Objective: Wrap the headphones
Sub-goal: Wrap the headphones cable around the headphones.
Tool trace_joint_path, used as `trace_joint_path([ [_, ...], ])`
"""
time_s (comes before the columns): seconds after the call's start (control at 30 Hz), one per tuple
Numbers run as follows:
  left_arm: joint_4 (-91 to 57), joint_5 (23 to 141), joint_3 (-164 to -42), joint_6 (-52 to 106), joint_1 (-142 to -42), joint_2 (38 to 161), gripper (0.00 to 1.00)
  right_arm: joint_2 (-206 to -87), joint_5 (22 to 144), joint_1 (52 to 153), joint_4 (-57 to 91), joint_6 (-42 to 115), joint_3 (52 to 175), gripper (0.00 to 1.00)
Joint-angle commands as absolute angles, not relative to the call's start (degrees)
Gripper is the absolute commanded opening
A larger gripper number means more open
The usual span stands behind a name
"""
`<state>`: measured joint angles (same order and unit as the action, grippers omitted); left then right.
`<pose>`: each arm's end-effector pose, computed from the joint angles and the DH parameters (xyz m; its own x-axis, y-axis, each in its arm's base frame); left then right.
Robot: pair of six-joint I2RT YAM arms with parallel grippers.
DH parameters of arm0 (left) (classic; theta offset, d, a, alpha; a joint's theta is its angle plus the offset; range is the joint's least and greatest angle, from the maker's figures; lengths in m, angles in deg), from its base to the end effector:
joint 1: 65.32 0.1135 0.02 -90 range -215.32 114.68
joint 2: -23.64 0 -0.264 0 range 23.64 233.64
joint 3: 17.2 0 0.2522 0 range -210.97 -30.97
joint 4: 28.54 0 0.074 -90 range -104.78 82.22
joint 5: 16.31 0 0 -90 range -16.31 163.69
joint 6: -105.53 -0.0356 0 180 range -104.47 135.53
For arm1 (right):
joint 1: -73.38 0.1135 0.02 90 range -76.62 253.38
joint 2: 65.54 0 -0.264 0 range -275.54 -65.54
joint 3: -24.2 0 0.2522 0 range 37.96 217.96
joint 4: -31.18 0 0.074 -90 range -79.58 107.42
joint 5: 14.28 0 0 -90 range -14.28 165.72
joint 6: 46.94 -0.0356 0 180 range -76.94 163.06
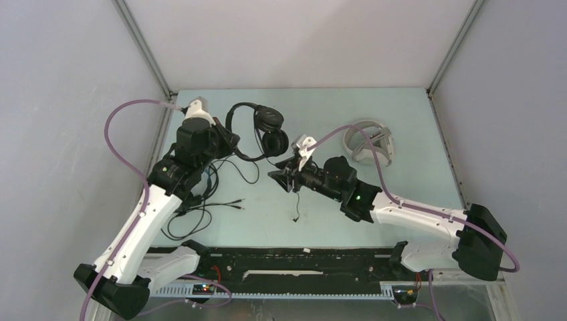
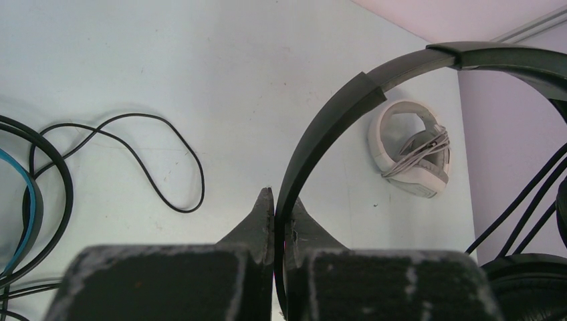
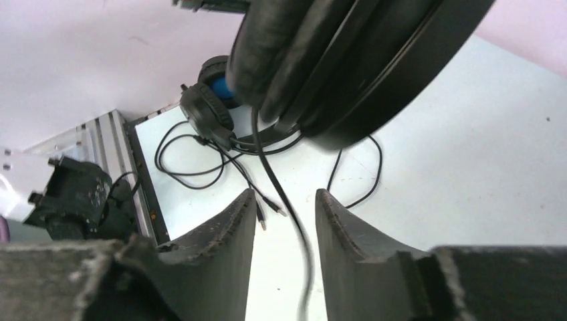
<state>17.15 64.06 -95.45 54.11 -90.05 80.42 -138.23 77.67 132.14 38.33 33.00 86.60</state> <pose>0.1928 -0.0823 0.3819 -0.4621 -0.4641 -0.7557 -0.0183 0.8570 -0.5151 0.1540 0.2563 0.3145 -0.1803 0.0394 -0.9828 -0.8538 0.4899 0.1763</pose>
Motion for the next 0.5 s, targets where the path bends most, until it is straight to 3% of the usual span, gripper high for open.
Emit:
trace_joint_path([
  [0.0,14.4,65.53,-95.3,55.82,-89.92,78.54,0.0,-136.1,83.47,131.95,50.93,37.72,81.83,0.45],
  [0.17,13.92,67.01,-95.15,56.48,-89.87,78.01,0.0,-138.1,86.94,130.38,54.53,39.53,80.44,0.6],
  [0.47,14.35,68.49,-96.95,55.69,-89.88,78.27,0.0,-144.14,88.02,128.62,61.45,39.55,79.53,0.64],
])
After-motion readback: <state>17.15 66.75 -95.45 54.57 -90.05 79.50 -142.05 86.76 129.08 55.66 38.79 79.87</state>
